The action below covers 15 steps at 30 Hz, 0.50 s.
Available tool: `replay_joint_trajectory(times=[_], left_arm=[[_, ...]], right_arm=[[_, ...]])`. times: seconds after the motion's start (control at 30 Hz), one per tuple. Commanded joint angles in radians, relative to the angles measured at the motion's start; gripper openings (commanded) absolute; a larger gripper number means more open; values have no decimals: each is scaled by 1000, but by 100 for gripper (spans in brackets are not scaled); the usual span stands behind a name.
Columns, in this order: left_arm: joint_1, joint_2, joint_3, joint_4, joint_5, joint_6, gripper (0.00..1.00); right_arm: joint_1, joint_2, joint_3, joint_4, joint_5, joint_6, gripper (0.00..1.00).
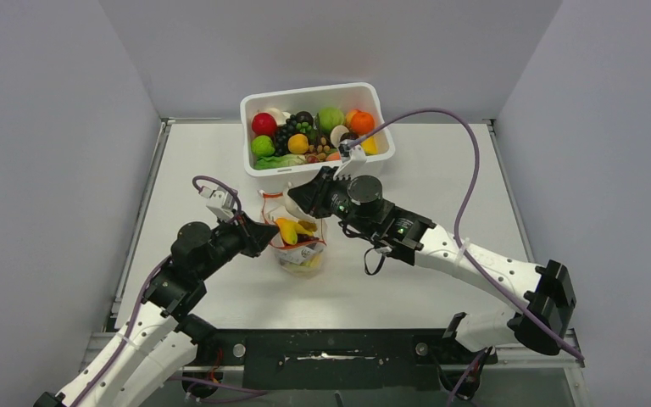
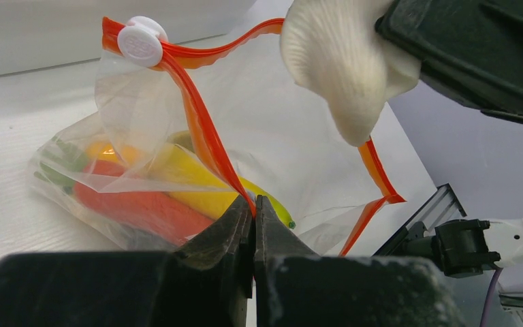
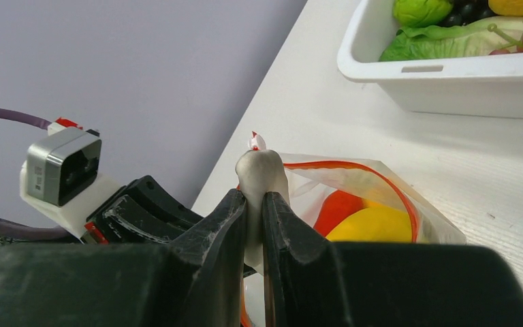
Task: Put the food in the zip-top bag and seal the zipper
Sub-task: Place the fake vegetable in the zipper food storage bag.
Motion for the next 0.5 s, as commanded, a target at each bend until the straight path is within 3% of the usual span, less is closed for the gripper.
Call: replay_joint_trajectory(times=[0.0,0.17,0.47], left_arm=[[5,-20,14,94,13,-9,0],[5,-26,10,89,17,-14,0],[6,-25,16,81,10,-9,0]], right_arm=[[18,24,4,69,26,11,4],[23,51,20,45,22,-23,10],[23,17,50,-51,25,-122,32]])
